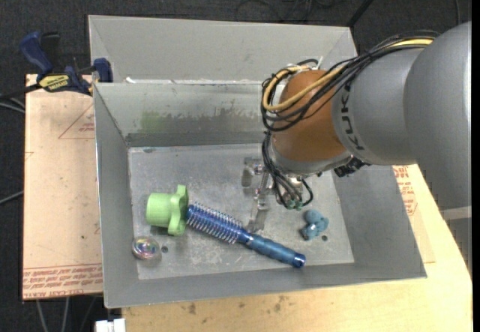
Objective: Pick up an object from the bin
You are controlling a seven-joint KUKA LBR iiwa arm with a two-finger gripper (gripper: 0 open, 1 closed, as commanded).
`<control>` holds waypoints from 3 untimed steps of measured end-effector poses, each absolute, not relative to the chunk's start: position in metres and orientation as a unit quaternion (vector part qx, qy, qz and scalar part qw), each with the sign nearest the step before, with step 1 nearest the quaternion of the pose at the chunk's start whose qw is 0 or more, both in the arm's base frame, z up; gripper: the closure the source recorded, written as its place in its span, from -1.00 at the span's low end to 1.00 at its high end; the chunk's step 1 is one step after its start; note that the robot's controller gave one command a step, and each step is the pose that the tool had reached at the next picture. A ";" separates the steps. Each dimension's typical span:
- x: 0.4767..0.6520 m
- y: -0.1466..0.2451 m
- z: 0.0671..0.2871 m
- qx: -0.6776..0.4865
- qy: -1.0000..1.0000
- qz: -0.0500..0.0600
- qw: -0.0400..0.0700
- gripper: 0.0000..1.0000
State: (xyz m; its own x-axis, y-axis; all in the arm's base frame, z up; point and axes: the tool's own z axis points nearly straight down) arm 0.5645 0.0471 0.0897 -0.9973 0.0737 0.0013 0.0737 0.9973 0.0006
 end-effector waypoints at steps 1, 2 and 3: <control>0.499 0.017 0.087 0.000 -1.000 0.000 -0.002 -1.00; 0.481 0.050 0.082 0.040 -0.999 -0.001 -0.004 -1.00; 0.484 0.033 0.072 -0.135 -0.991 -0.001 -0.001 -1.00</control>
Offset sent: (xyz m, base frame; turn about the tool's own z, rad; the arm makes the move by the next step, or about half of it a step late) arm -0.0650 -0.0286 -0.0031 -0.0787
